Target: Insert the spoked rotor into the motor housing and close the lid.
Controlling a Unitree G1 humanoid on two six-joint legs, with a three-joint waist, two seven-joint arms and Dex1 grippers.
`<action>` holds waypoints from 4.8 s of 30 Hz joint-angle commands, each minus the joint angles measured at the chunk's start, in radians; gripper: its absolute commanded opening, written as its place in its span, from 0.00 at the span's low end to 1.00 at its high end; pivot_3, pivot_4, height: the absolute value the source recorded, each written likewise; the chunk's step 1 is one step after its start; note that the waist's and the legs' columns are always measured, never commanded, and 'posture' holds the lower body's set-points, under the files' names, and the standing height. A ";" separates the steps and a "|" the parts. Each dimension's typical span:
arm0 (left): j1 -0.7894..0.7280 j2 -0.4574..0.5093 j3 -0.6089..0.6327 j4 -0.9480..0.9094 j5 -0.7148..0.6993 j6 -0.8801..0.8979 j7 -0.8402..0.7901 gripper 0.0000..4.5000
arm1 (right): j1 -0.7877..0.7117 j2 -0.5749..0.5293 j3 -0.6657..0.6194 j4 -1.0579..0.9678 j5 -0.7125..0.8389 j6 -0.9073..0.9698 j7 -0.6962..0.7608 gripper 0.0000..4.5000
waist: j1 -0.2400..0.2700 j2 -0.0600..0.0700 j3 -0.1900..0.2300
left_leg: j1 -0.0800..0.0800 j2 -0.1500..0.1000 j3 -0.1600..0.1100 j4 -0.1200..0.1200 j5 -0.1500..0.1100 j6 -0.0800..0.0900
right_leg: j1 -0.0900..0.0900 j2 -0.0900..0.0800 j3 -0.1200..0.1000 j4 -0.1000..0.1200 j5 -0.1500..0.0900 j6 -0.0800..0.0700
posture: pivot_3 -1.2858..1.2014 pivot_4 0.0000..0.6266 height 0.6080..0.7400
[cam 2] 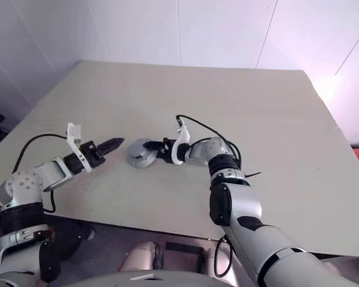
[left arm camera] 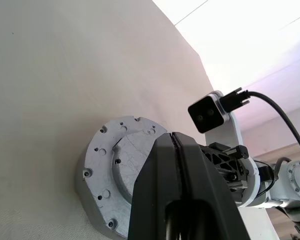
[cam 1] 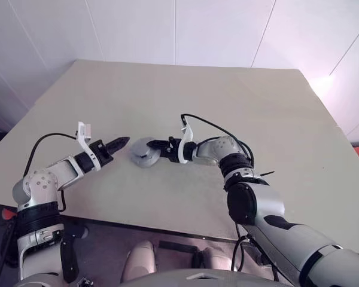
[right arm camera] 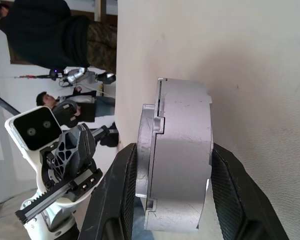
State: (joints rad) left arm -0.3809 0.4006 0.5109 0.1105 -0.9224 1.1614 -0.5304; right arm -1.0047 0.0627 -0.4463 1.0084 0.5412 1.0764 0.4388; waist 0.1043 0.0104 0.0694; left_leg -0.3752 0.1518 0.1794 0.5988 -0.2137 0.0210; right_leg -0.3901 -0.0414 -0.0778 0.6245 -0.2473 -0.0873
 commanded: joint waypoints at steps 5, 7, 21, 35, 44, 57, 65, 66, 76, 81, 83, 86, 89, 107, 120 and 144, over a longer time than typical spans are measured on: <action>-0.015 -0.029 0.075 0.027 -0.073 -0.018 0.057 0.00 | -0.080 -0.005 -0.086 -0.014 0.098 -0.018 -0.001 0.46 | 0.001 0.000 0.000 | 0.000 0.000 -0.001 0.000 0.000 0.000 | 0.000 0.000 -0.001 0.000 0.000 0.000 | 0.52 0.00 1.00; -0.012 -0.044 0.096 0.041 -0.091 -0.019 0.081 0.00 | -0.091 -0.009 -0.106 -0.019 0.116 -0.016 -0.001 0.46 | 0.002 0.000 0.000 | -0.001 0.000 -0.001 0.000 0.000 0.000 | 0.000 0.000 -0.001 0.000 0.000 0.000 | 0.52 0.00 1.00; 0.020 -0.090 0.158 0.099 -0.174 -0.053 0.137 0.14 | -0.127 -0.019 -0.152 -0.070 0.204 0.011 -0.010 0.46 | 0.003 0.000 0.000 | -0.002 0.000 -0.002 0.000 0.000 0.000 | -0.001 0.000 -0.002 0.000 0.002 0.003 | 0.52 0.00 1.00; -0.032 -0.095 0.223 0.246 -0.407 0.099 0.183 0.86 | -0.123 -0.035 -0.122 -0.082 0.209 0.057 0.005 0.46 | 0.017 0.000 0.000 | -0.002 0.000 -0.002 0.000 0.000 0.000 | -0.001 0.000 -0.002 0.000 0.002 0.003 | 0.52 0.00 1.00; -0.084 -0.143 0.186 0.282 -0.479 0.107 0.220 0.86 | -0.088 -0.025 -0.078 -0.171 0.218 0.149 0.023 0.46 | 0.027 0.000 0.000 | -0.002 0.000 -0.002 0.001 0.000 0.000 | -0.001 0.000 -0.002 0.000 0.002 0.004 | 0.52 0.00 1.00; -0.104 -0.200 0.134 0.269 -0.542 0.114 0.267 0.86 | -0.059 -0.015 -0.047 -0.250 0.222 0.183 0.035 0.46 | 0.030 0.000 0.000 | -0.002 0.000 -0.002 0.001 0.000 0.000 | -0.001 0.000 -0.002 0.000 0.003 0.004 | 0.52 0.00 1.00; -0.084 -0.188 0.140 0.256 -0.574 0.075 0.273 0.86 | -0.054 -0.015 -0.036 -0.251 0.216 0.172 0.033 0.46 | 0.031 0.000 0.000 | -0.002 0.000 -0.002 0.001 0.000 0.000 | -0.001 0.000 -0.002 0.000 0.003 0.004 | 0.52 0.00 1.00; -0.083 -0.188 0.139 0.256 -0.575 0.070 0.274 0.82 | -0.055 -0.015 -0.035 -0.250 0.215 0.170 0.033 0.46 | 0.031 0.000 0.000 | -0.002 0.000 -0.002 0.001 0.000 0.000 | -0.001 0.000 -0.002 0.000 0.003 0.004 | 0.52 0.00 1.00; -0.081 -0.187 0.125 0.258 -0.578 0.052 0.269 0.46 | -0.057 -0.018 -0.028 -0.245 0.211 0.163 0.035 0.46 | 0.031 0.000 0.000 | -0.002 0.000 -0.002 0.001 0.000 0.000 | 0.000 0.000 -0.002 0.000 0.003 0.005 | 0.52 0.00 1.00; -0.083 -0.186 0.120 0.262 -0.573 0.043 0.266 0.46 | -0.042 -0.022 0.008 -0.254 0.172 0.104 0.038 0.46 | 0.031 0.000 0.000 | -0.002 0.000 -0.002 0.001 0.000 0.000 | 0.000 0.000 -0.002 0.000 0.003 0.005 | 0.52 0.00 1.00; -0.083 -0.185 0.118 0.262 -0.572 0.040 0.265 0.46 | -0.040 -0.024 0.012 -0.235 0.162 0.073 0.033 0.46 | 0.031 0.000 0.000 | -0.002 0.000 -0.002 0.001 0.000 0.000 | 0.000 0.000 -0.002 0.000 0.003 0.005 | 0.52 0.00 1.00; -0.082 -0.185 0.115 0.260 -0.575 0.034 0.266 0.46 | -0.038 -0.029 0.027 -0.222 0.155 0.049 0.039 0.67 | 0.031 0.000 0.000 | -0.002 0.000 -0.002 0.001 0.000 0.000 | 0.000 0.000 -0.002 0.000 0.003 0.005 | 0.52 0.00 1.00; -0.080 -0.186 0.114 0.256 -0.576 0.025 0.269 0.46 | -0.039 -0.028 0.044 -0.208 0.123 -0.010 0.007 0.89 | 0.031 -0.001 0.000 | -0.002 0.000 -0.002 0.001 0.000 0.000 | 0.000 0.000 -0.002 0.000 0.003 0.005 | 0.52 0.00 1.00; 0.033 -0.098 0.138 0.079 -0.381 -0.249 0.269 0.46 | -0.022 -0.169 0.068 -0.201 0.080 -0.094 0.103 0.99 | 0.026 -0.001 0.000 | -0.002 0.000 -0.003 0.002 0.000 0.000 | 0.000 0.000 -0.002 0.000 0.003 0.005 | 0.52 0.00 1.00; 0.033 -0.119 0.174 0.138 -0.325 -0.384 0.380 0.46 | 0.010 -0.175 0.048 -0.275 0.104 -0.052 0.091 0.99 | 0.028 -0.001 0.000 | -0.003 0.001 -0.003 0.006 0.000 0.000 | 0.001 0.000 -0.002 0.002 0.004 0.006 | 0.52 0.00 1.00; -0.001 -0.053 0.231 0.343 -0.137 -0.594 0.449 0.99 | 0.000 -0.178 0.052 -0.247 0.094 -0.070 0.082 1.00 | 0.019 -0.005 0.000 | 0.004 0.002 -0.003 0.007 0.000 0.000 | 0.005 0.001 -0.002 0.003 0.004 0.006 | 0.52 0.00 1.00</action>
State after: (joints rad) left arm -0.3805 0.3138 0.7076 0.4395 -1.0989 0.6248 -0.0985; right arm -0.9850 -0.1133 -0.3891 0.7723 0.6193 1.0149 0.5167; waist 0.1229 0.0056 0.0690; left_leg -0.3707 0.1536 0.1761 0.6052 -0.2135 0.0206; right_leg -0.3842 -0.0397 -0.0799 0.6274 -0.2435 -0.0813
